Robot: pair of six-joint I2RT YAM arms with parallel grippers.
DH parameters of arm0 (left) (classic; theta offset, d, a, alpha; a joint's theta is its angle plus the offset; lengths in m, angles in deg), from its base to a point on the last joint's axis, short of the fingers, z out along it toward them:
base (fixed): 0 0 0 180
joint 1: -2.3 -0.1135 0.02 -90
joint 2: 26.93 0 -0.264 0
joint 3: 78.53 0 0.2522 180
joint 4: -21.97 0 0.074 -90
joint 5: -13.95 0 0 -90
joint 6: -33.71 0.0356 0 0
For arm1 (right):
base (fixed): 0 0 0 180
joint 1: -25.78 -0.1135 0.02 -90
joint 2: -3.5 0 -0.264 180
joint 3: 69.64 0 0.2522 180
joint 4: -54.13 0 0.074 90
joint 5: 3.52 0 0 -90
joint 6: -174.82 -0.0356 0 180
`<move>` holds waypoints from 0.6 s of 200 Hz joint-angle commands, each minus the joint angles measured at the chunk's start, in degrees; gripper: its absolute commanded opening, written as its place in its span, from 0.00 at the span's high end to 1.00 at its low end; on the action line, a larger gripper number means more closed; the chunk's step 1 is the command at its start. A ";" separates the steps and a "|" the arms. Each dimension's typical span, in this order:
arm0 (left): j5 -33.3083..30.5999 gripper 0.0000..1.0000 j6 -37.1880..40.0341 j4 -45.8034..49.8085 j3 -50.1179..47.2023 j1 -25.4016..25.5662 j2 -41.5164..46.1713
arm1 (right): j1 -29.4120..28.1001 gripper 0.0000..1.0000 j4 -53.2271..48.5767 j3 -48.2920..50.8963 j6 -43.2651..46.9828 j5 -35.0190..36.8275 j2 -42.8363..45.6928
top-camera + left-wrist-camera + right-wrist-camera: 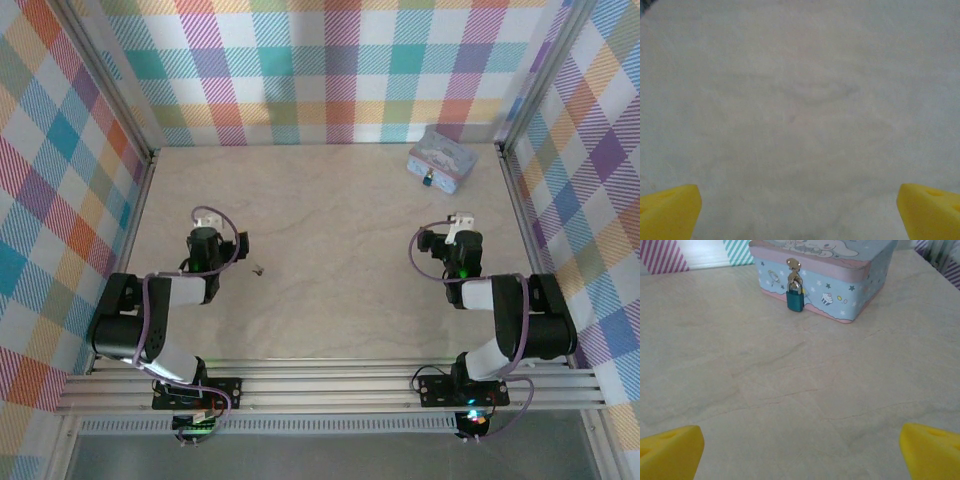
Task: Unlock the padlock with the key
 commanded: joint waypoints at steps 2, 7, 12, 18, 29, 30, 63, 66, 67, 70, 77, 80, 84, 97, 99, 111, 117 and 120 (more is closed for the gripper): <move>-1.79 0.00 -1.56 10.79 4.93 -0.77 3.64 | 0.35 0.00 -12.78 -6.37 1.42 -2.37 4.54; -1.89 0.00 -2.18 11.89 5.52 -0.80 4.07 | 0.31 0.00 -16.55 -8.27 1.13 -2.18 5.19; -1.65 0.00 -2.68 13.00 6.27 -0.82 4.38 | 0.31 0.00 -20.22 -10.33 0.10 -1.40 5.67; -1.30 0.00 -3.44 14.40 7.25 -0.83 4.72 | 0.41 0.00 -25.18 -13.08 -1.42 -0.14 5.91; -0.61 0.00 -5.33 17.11 9.13 -0.77 5.00 | 0.31 0.00 -34.07 -19.14 -3.75 2.13 5.22; -0.60 0.00 -5.54 17.46 9.35 -0.77 4.98 | 0.35 0.00 -34.82 -19.61 -3.89 2.29 5.04; -4.35 0.00 -14.92 33.95 19.68 -0.75 0.93 | 0.46 0.00 -52.95 -36.27 -9.07 6.19 -2.68; -3.79 0.00 -15.26 34.98 20.51 -0.77 0.37 | 0.40 0.00 -54.21 -37.66 -9.64 6.72 -3.54; -3.51 0.00 -15.38 35.31 20.75 -0.77 0.21 | 0.44 0.00 -54.73 -38.27 -9.78 6.87 -3.78; -2.72 0.01 -15.67 36.01 21.38 -0.67 -0.26 | 0.50 0.00 -56.06 -39.70 -10.37 7.27 -4.69; -0.89 0.01 -16.36 37.09 22.33 -0.60 -1.13 | 0.65 0.00 -59.41 -43.66 -11.70 8.07 -6.82; -0.38 0.01 -16.67 37.22 22.73 -0.48 -1.33 | 0.81 0.00 -61.27 -45.93 -12.34 8.35 -8.13; 0.76 0.01 -17.08 37.25 22.95 -0.24 -1.53 | 0.96 0.00 -63.10 -48.15 -13.08 8.61 -9.40; 2.94 0.01 -18.43 36.68 23.20 0.57 -1.72 | 1.66 0.00 -68.14 -54.83 -15.43 8.92 -13.76; 3.17 0.01 -18.62 36.54 23.19 0.75 -1.74 | 1.77 0.00 -68.78 -55.57 -15.84 8.95 -14.40; 4.67 0.01 -19.51 35.57 23.38 1.68 -1.98 | 2.71 0.01 -71.55 -60.43 -18.36 8.26 -17.78; 5.36 0.01 -19.62 35.40 23.70 2.28 -2.16 | 3.19 0.02 -72.26 -61.90 -19.42 7.36 -18.85; 5.57 0.01 -19.64 35.38 24.03 2.61 -2.45 | 3.55 0.03 -72.63 -62.65 -20.02 6.72 -19.53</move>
